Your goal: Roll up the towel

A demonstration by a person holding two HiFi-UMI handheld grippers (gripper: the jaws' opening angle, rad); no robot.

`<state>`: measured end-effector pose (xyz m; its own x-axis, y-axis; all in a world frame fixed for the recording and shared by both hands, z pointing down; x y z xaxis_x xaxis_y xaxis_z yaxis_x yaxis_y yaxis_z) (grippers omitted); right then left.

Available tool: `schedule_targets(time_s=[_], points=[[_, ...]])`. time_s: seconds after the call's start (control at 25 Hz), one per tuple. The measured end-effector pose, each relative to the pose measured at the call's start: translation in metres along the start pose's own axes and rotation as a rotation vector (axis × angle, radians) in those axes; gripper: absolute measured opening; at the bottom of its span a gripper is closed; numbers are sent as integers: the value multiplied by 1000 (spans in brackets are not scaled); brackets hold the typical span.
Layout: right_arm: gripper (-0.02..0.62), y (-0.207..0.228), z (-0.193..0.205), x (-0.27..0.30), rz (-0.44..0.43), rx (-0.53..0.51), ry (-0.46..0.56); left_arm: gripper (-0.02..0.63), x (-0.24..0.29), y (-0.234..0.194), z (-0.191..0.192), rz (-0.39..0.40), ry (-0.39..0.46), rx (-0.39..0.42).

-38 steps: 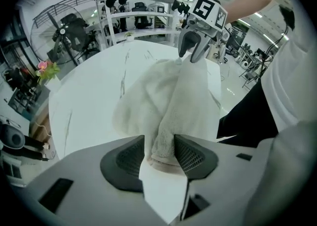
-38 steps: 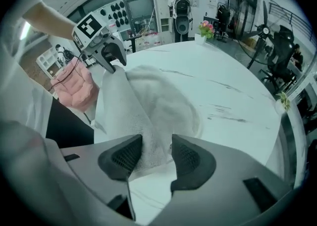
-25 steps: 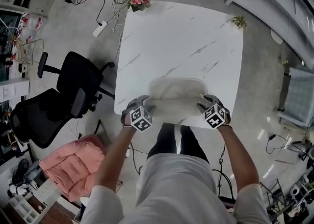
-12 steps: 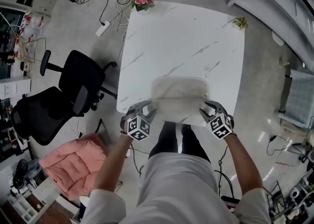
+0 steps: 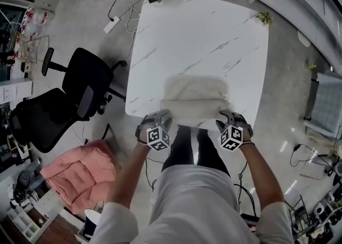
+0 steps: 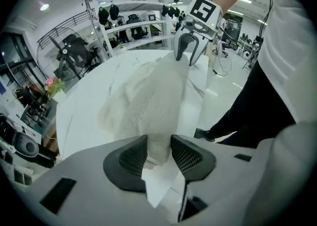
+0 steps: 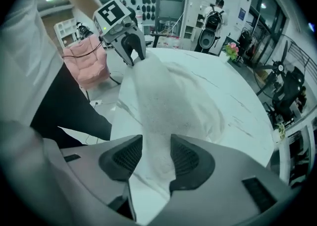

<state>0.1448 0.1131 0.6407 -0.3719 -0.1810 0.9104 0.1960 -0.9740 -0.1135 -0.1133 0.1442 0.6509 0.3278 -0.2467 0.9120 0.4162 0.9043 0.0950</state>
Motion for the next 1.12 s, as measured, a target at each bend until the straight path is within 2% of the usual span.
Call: schedule_targets(time_s=[0.12,0.24,0.36,0.72,0.96,1.12], points=[[186,-1,4,8,53,-38,-14,162,9,0,0,-29,-19,17],[118,0,6,14,100,-57,-21,112,12,-3,-2,-37,-31,8],[69,-2,7,13,88,-34,-22,70,8,-1,-3,-16,-35,1],[61,-32,5,-6,-78,41,-34,64,-13,31,10,107,-55,-11],[61,-51,6,-11,-203,130,-54,64,-21,41,16,228,-90,-17],[64,-41,1,-15,-281,189,-55,66,-24,31,13,351,-116,-36]])
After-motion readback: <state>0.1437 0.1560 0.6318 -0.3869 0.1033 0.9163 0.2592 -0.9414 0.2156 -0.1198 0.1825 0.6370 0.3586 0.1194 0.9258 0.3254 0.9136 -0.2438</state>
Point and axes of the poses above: the fingertips, and each gripper's own axes: x forward along the fingers, y to its right, z out of its underside, the point moved 7 cm from there along -x, backward along the fingers, and after that the axes turned 2 degrees about z, right-handed, at the moved point
